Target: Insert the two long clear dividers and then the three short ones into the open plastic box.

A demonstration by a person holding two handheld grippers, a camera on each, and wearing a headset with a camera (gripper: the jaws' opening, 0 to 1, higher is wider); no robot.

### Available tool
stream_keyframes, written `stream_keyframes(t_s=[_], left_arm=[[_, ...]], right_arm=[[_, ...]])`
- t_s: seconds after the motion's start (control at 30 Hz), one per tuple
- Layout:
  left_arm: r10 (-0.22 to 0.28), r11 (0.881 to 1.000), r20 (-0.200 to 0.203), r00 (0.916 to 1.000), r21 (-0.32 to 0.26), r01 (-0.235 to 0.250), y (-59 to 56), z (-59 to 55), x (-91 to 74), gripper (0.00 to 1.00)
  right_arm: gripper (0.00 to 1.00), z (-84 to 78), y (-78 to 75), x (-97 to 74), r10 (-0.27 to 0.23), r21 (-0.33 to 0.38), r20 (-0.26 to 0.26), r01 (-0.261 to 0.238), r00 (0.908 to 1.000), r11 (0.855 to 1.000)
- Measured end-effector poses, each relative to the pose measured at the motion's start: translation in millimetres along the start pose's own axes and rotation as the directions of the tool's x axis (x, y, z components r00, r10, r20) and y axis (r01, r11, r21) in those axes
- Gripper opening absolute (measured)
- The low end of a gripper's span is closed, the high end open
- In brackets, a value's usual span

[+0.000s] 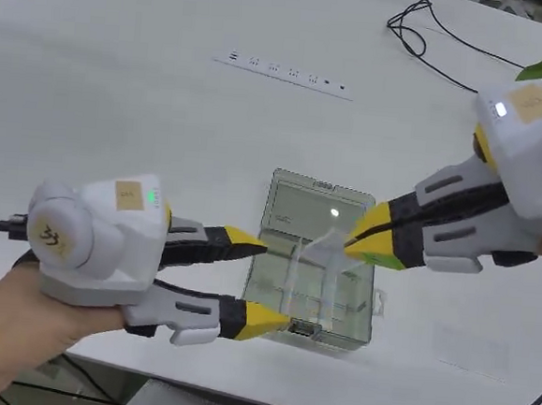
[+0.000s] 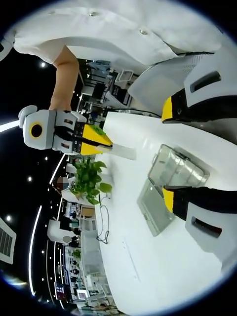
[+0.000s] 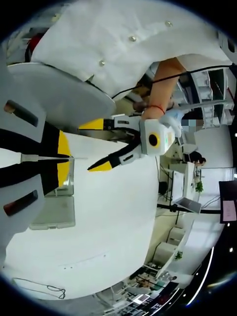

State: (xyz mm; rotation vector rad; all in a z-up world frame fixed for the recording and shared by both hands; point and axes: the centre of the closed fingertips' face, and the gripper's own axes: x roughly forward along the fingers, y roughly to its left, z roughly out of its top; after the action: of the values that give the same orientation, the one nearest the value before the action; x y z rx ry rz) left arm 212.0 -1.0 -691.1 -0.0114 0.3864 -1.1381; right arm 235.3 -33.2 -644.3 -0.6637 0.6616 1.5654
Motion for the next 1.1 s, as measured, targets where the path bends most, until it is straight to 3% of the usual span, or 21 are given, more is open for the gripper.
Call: stream_keyframes(t_s=[0.27, 0.57, 0.9, 1.1], left_arm=[[0.053, 0.998, -0.035, 0.9980, -0.026, -0.054, 16.3, -16.1, -3.9, 0.69], [0.079, 0.996, -0.017, 0.9967, -0.042, -0.080, 25.8, -23.1, -5.6, 0.86], [0.086, 0.993, -0.023, 0.9961, -0.077, -0.087, 27.6, -29.1, -5.8, 0.94], [0.088, 0.993, -0.022, 0.9959, -0.082, -0.090, 27.1, -30.2, -6.5, 0.95]], right_arm=[[0.02, -11.7, -24.9, 23.9, -0.031, 0.039, 0.021, 0.031, 0.9993, 0.999], [0.02, -31.8, -34.7, 58.5, -0.034, 0.072, 0.027, 0.032, 0.9991, 0.997], [0.02, -43.4, -35.7, 81.5, -0.028, 0.093, 0.025, 0.025, 0.9993, 0.995], [0.02, -48.4, -37.2, 85.6, -0.029, 0.094, 0.013, 0.028, 0.9995, 0.995]])
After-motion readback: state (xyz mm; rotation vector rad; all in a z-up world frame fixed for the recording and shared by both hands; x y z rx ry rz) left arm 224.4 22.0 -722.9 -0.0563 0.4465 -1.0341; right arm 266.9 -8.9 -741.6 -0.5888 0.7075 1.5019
